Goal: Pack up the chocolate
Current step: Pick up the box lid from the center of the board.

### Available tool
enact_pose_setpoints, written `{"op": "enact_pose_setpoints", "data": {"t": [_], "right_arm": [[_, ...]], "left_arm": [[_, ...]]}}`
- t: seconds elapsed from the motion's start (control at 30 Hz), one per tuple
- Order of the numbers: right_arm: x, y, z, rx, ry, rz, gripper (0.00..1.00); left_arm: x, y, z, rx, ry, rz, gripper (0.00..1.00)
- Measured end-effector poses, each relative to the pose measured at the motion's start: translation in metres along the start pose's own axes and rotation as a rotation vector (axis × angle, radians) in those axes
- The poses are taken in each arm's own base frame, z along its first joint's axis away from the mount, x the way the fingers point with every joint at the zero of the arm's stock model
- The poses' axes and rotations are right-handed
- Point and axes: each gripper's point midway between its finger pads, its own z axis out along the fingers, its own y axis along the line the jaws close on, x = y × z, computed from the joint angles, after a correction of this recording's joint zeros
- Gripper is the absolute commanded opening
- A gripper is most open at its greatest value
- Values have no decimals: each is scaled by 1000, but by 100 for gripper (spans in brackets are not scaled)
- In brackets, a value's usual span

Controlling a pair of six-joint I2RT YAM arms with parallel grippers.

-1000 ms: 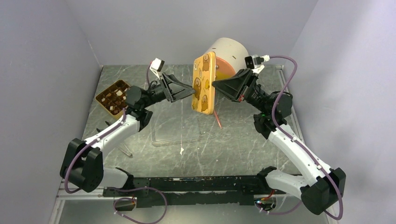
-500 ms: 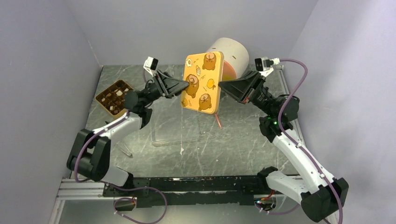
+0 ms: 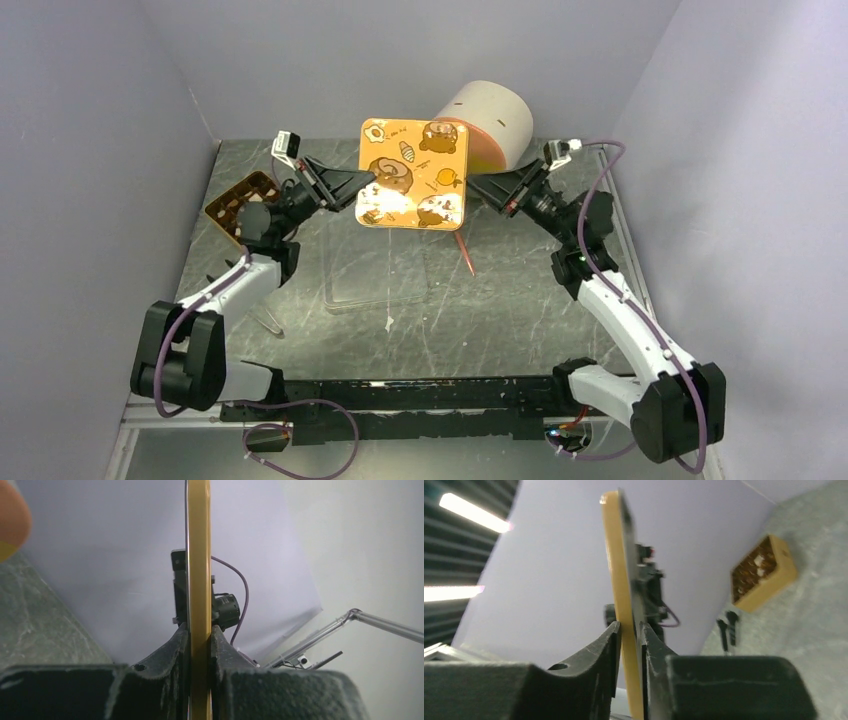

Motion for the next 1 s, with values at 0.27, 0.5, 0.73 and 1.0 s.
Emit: {"op": "enact_pose_setpoints", "data": {"t": [0.27,0.5,0.73,1.0], "right_arm": [[7,-94,-14,321,40,31,100],[2,-84,-15,347,70,-53,100],[23,-50,-14,278,143,-140,100],[50,-53,-22,319,233,-203,100]], "left_arm": [[-44,5,-26,-93,-84,108,6],[-107,28,-57,-305,-241,229,7],[-178,78,-145,-641,-483,257,8],[-204,132,-253,-912,-668,172,9]]}}
